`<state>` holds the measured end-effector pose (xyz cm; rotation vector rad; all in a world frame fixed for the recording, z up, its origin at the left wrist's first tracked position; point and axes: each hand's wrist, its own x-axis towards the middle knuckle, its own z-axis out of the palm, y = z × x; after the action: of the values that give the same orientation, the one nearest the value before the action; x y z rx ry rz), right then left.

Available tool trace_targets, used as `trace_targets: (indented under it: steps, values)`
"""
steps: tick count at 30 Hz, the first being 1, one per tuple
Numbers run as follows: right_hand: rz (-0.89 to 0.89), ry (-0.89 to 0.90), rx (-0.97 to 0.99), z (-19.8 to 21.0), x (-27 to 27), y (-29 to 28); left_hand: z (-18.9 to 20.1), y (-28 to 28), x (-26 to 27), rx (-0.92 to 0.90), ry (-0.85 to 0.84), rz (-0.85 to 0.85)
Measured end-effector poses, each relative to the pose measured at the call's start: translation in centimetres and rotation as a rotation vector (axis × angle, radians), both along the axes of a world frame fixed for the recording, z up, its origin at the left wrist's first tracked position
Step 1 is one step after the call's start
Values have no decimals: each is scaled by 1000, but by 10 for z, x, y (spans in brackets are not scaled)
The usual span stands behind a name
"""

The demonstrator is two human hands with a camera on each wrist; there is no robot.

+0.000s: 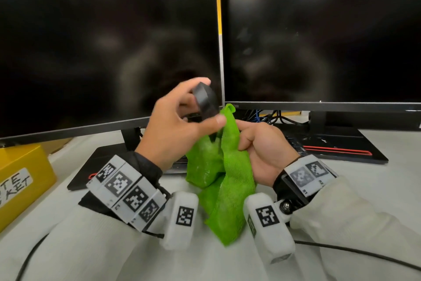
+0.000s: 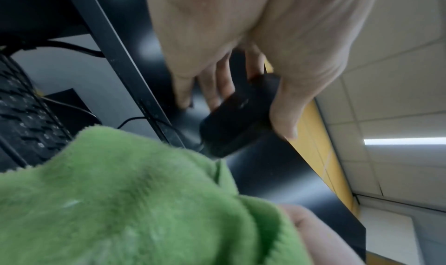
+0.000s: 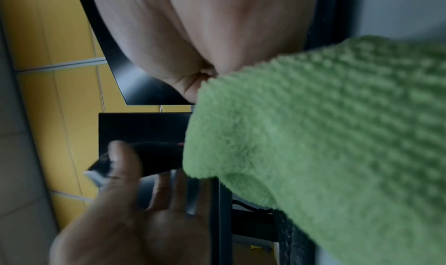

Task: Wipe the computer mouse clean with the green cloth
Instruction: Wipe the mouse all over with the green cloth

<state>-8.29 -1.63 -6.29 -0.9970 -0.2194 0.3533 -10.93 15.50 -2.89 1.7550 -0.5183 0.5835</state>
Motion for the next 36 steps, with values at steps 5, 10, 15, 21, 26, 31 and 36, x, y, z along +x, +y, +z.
trace_targets:
  steps: [5, 10, 15, 21, 26, 31, 36]
  values:
    - [24, -2, 13, -4, 5, 0, -1, 2, 4, -70, -48, -19]
    - [33, -13, 21, -3, 3, -2, -8, 2, 9, -94, -19, -33]
    - [27, -19, 50, 0, 1, -1, -5, 2, 7, -7, 42, -95]
    - [24, -18, 31, 1, -1, -1, -5, 5, 9, -123, 11, -143]
    - [35, -21, 70, 3, -2, -1, -7, 7, 12, -241, 36, -153]
    - [14, -40, 116, 5, -3, -3, -13, 9, 18, -113, 69, -74]
    - [-37, -41, 73, 4, 2, -5, -7, 11, 13, -446, 282, -237]
